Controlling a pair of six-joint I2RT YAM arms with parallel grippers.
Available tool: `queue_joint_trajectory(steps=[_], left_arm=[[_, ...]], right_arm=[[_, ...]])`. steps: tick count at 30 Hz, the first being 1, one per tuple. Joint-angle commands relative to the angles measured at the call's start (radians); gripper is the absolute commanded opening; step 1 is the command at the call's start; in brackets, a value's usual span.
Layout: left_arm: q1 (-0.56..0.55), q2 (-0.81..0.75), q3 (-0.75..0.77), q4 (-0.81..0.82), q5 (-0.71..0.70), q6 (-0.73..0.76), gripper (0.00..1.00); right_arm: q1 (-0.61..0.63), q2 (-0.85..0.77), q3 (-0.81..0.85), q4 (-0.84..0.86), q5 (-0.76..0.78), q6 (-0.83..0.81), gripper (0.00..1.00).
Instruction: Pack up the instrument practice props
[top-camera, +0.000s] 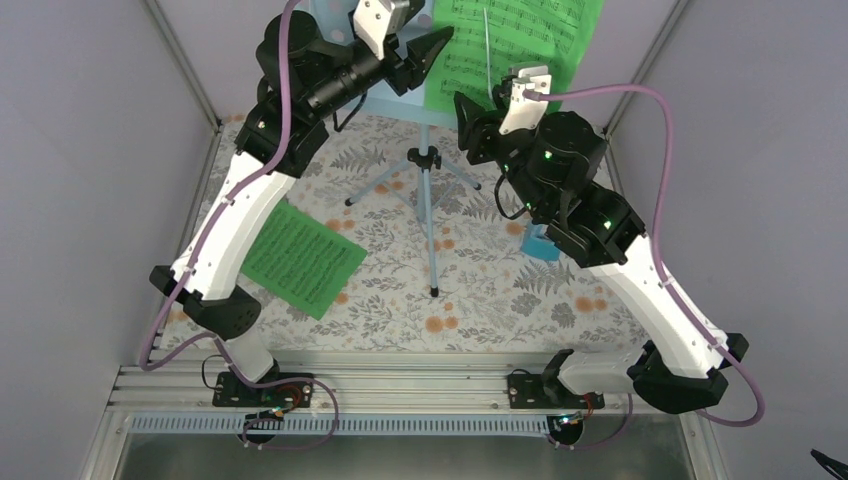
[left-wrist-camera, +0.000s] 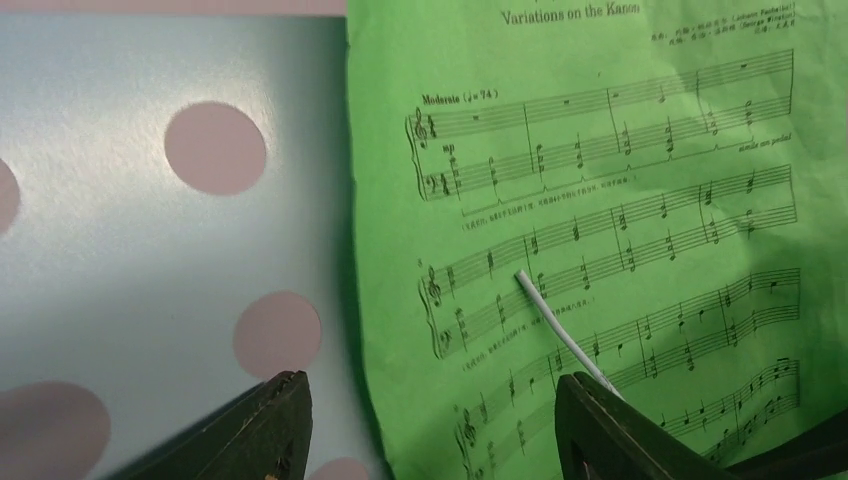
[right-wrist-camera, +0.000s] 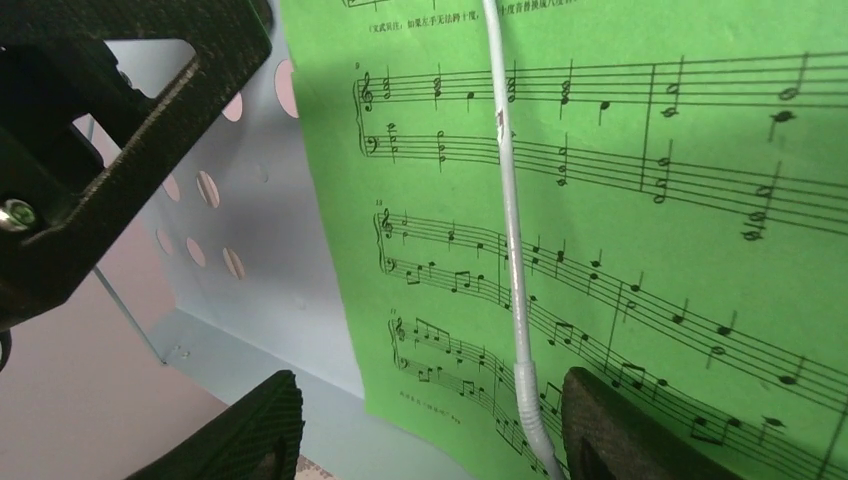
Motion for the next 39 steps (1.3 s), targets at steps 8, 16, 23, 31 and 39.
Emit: queue_joint_trajectory(steps=[8,16,23,31,39], left_arm=[[-0.003,0.042,0.047,0.066,0.071,0.056,0.58],[-0.002,0.057,0.049,0.067,0.135,0.061,0.51],[-0.003,0.051,0.050,0.065,0.135,0.061,0.39],[-0.002,0.042,0.049,0.063,0.136,0.061,0.16],[-0.002,0.027,0.029,0.063,0.136,0.050,0.02]], right_arm=[[-0.014,-0.004,-0.021,0.048,-0.006,-0.005,0.59],[-0.021,-0.006,-0.026,0.047,-0.006,-0.007,0.57],[-0.026,0.001,-0.027,0.057,-0.005,-0.017,0.52],[-0.032,0.012,-0.029,0.071,0.020,-0.044,0.38],[-0.036,0.035,-0.032,0.090,0.055,-0.089,0.15]])
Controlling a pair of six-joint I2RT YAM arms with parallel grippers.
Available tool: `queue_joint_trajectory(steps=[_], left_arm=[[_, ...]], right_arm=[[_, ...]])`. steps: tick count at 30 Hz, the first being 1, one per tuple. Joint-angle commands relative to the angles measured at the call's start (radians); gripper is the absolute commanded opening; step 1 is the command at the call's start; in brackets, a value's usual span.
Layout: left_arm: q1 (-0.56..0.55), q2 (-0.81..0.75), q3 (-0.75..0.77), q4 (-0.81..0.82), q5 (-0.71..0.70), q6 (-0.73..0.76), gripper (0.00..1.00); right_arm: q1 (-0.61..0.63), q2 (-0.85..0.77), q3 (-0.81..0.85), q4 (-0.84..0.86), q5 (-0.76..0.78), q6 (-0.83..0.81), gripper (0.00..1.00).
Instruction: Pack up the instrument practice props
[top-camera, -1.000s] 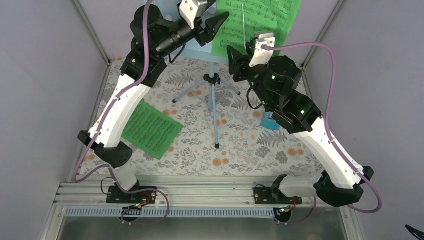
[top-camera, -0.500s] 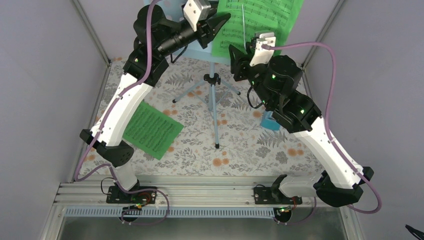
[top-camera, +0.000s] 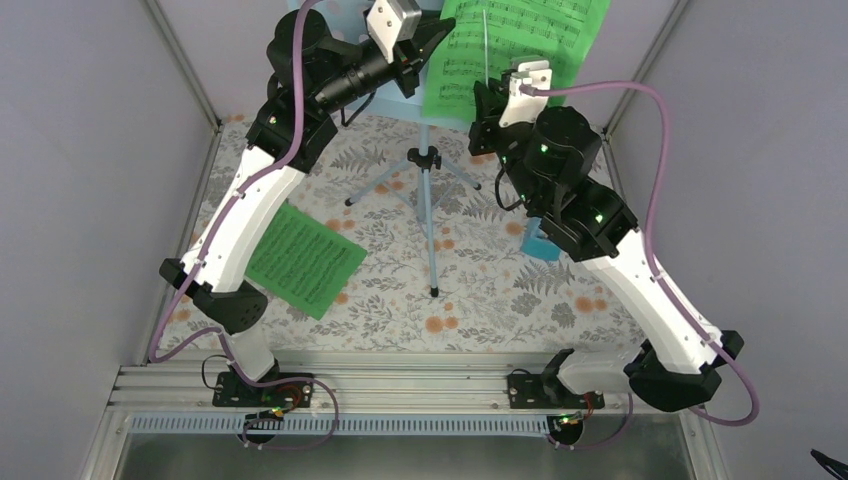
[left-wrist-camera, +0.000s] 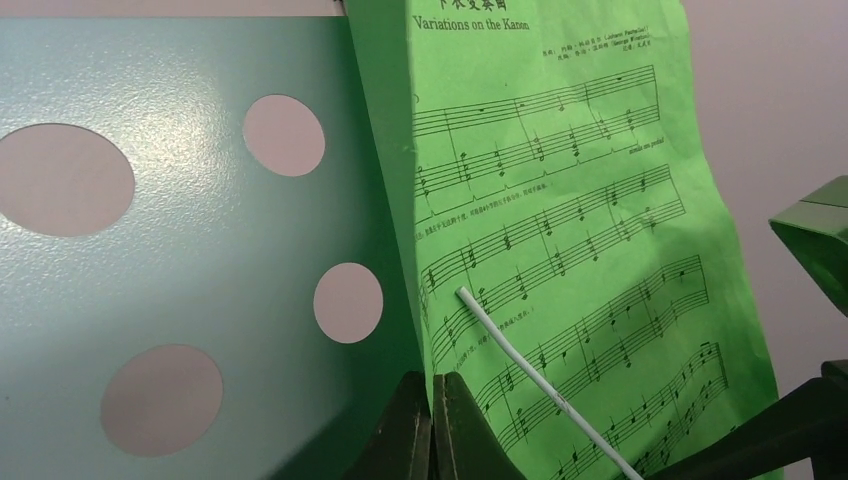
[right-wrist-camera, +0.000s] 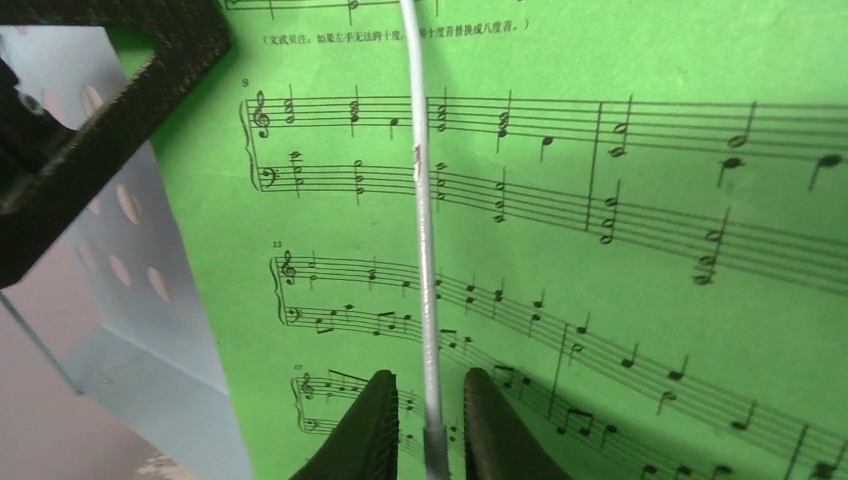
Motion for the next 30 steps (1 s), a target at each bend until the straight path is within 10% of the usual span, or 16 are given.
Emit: queue_joint_trajectory(steps=[1,30], left_arm=[[0.000,-0.021,-0.002,0.013,0.009,-0.004,0.02],[0.059,-0.145,-0.008,-0.165,-0.167,-0.184,0.02]], right_arm=[[-0.005,0.018,-0.019,0.037,0.037,-0.033,0.13],[-0.006,-0.105,-0.297,0.355,-0.084,-0.270,0.03]])
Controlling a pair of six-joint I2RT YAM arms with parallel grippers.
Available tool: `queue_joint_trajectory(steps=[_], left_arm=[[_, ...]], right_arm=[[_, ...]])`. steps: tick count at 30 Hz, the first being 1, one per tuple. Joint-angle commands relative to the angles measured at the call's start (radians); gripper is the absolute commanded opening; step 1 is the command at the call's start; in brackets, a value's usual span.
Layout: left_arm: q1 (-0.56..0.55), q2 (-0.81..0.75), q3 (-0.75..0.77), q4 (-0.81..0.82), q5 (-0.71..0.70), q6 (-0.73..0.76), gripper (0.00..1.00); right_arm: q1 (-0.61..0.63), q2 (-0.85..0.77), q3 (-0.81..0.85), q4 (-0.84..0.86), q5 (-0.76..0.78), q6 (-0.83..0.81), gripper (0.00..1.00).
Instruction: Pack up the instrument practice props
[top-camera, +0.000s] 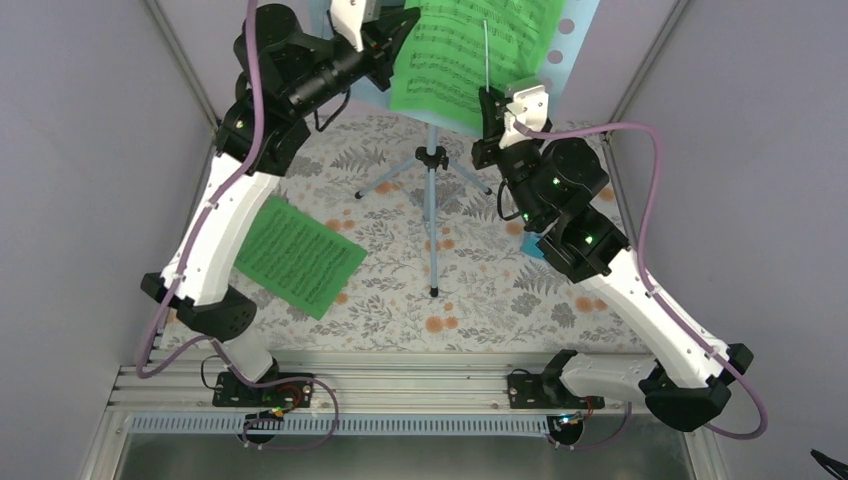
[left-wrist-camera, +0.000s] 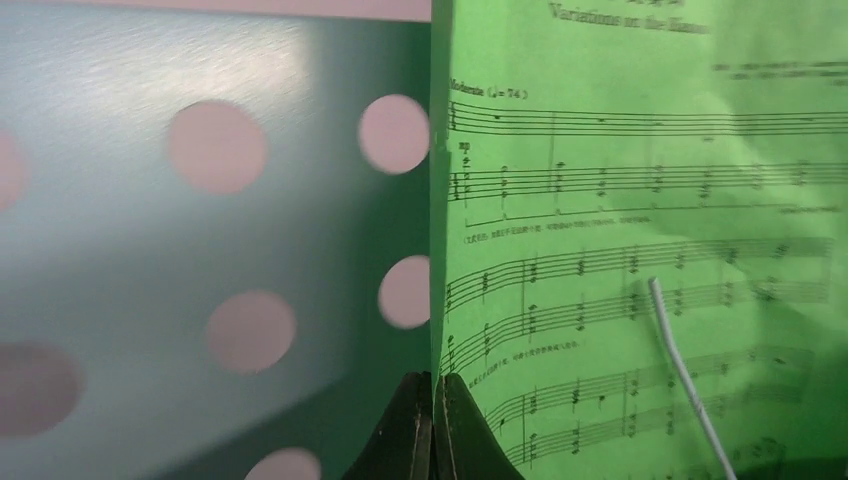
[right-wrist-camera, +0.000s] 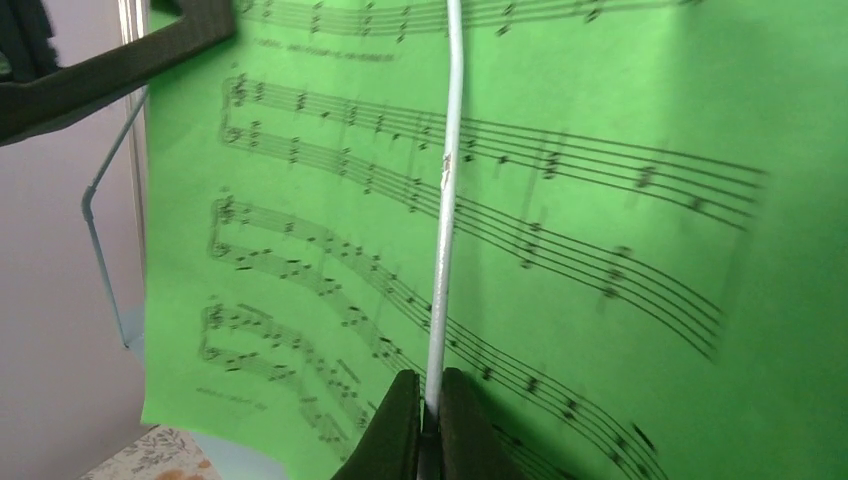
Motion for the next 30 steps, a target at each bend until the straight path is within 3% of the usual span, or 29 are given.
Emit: queue_joint_trajectory(steps=[1,13,19,24,30], left_arm=[[0.028,-0.141,-0.088,-0.029,-0.063,-0.041,0.02],[0.086,-0.555,-0.592,-0.070,-0.357,-0.091,0.02],[0.086,-0.754,-0.858,-0.126,-0.379,-0.162,0.02],[0.086,-0.894,-1.037,-0.132,-0.347,-0.251,0.02],[0.086,-0.932,-1.195,-0.118,-0.140,-0.352,0.02]], right_arm=[[0.001,0.019,-0.009,0.001,-0.022,-0.004,0.03],[-0.001,0.046,0.024,-0.035,0.012,0.026,0.03],[-0.001,0.051,0.037,-0.057,0.018,0.045,0.04],[-0.001,0.047,0.038,-0.060,0.023,0.059,0.35],[-0.002,0.032,0.038,-0.072,-0.014,0.079,0.52]])
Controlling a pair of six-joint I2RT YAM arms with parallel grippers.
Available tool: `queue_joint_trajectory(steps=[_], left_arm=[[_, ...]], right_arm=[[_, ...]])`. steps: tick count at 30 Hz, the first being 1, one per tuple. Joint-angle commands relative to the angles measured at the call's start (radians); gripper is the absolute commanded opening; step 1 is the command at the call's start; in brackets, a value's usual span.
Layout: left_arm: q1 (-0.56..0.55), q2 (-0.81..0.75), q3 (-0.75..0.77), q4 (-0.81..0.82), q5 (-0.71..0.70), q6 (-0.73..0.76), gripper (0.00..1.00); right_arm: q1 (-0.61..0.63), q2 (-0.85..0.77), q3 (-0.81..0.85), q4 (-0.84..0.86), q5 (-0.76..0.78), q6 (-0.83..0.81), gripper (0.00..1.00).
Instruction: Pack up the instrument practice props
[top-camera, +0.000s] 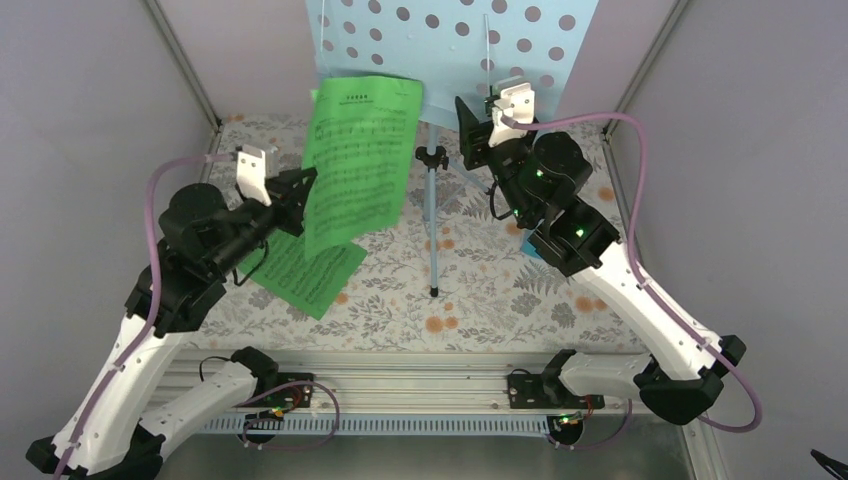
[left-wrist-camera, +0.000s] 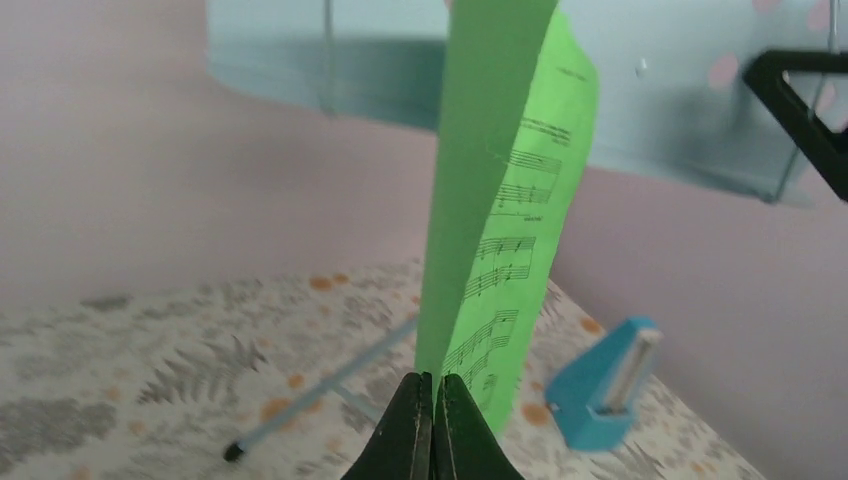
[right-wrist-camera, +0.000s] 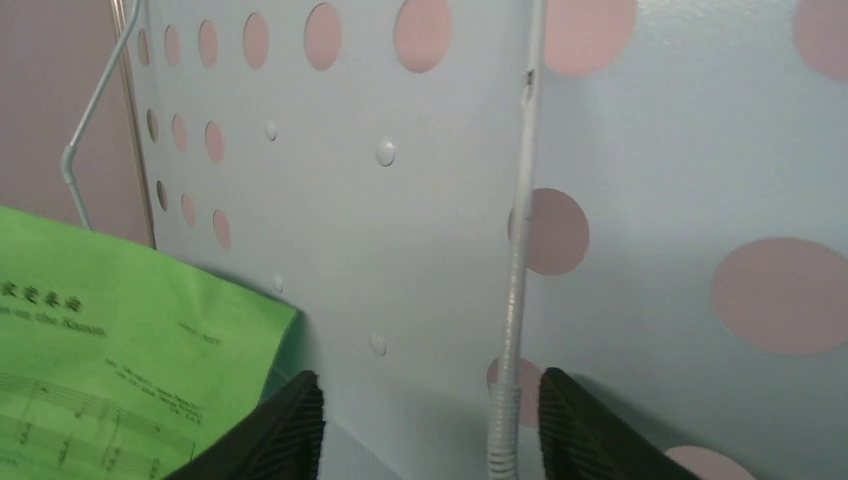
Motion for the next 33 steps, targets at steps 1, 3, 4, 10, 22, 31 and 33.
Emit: queue_joint_trajectory(steps=[1,3,4,10,22,31,33], left_arm=[[0.004,-0.012,-0.087,0.008,0.160,-0.110,0.02],[0.004,-0.030,-0.132,0.039,0.211,-0.138,0.03],[0.003,-0.039,-0.150,0.059,0.235,-0.152,0.02],[0.004,-0.062,-0.250,0.082,0.234,-0.208,0.02],[0.043,-0.019,-0.448,0.135,0.169,-0.360,0.02],[0.112,0.094,-0.568,0.160,0.142,-0.365,0.02],[0.141,0.112,-0.593,0.147,0.087,-0.378,0.02]], right_arm=[[-0.002,-0.018,0.009,-0.015,-0.035,0.025,0.57],[-0.002,-0.033,0.008,-0.029,-0.050,0.028,0.68],[-0.003,-0.042,0.005,-0.037,-0.055,0.028,0.78],[-0.002,-0.095,-0.016,-0.122,-0.091,0.039,1.00],[-0.003,-0.301,-0.196,-0.063,0.004,0.112,1.00],[-0.003,-0.425,-0.343,0.001,0.162,0.100,1.00],[-0.003,-0.420,-0.360,0.000,0.184,0.101,1.00]])
